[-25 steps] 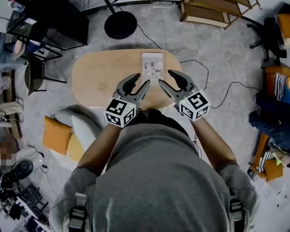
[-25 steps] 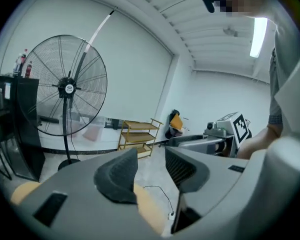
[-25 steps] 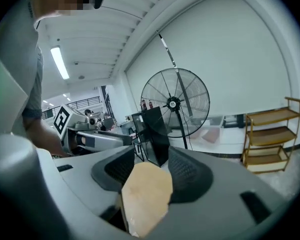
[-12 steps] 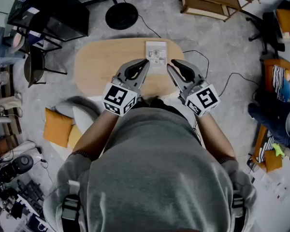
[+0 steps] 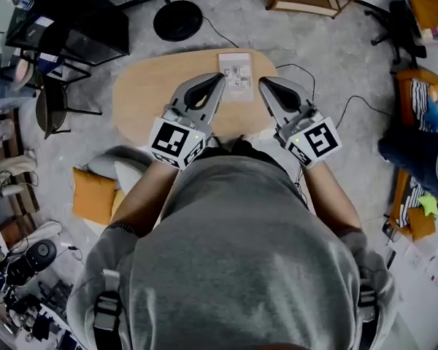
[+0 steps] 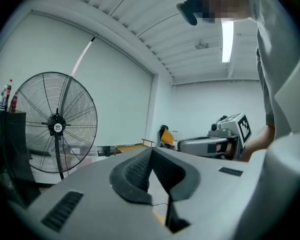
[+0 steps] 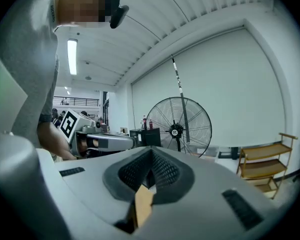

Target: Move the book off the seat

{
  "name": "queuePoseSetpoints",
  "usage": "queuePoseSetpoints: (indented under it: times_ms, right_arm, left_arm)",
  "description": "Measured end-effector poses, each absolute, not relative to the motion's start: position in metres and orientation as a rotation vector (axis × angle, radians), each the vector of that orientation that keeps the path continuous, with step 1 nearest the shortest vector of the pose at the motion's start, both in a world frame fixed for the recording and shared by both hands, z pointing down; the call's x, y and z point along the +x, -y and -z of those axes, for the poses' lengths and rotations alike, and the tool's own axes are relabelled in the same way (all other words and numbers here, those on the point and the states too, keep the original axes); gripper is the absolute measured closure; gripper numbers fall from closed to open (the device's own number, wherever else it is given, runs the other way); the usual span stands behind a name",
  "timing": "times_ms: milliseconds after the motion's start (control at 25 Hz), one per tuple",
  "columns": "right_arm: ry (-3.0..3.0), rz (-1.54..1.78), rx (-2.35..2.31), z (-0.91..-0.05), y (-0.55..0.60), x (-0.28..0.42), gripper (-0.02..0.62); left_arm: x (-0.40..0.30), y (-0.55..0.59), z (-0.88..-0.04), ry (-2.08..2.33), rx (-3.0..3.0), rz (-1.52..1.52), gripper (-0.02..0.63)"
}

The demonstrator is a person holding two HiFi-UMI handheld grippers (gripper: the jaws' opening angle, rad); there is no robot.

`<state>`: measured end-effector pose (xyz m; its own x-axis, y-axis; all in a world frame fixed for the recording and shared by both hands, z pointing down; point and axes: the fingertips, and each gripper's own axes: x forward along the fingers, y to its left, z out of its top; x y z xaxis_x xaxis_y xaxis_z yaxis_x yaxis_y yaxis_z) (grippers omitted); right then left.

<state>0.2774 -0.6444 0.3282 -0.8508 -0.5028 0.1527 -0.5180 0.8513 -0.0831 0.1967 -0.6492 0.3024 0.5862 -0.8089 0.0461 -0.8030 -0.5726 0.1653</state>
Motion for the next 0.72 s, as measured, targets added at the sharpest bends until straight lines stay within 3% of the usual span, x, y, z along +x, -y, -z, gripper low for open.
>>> queuePoseSetpoints:
  times_ms: [720]
  right_arm:
    - [2.907, -0.170, 0.846, -0.320, 0.646, 0.272, 0.589]
  left_arm:
    - [0.188, 0.650, -0.301, 1.368, 2.663, 0.021, 0.591]
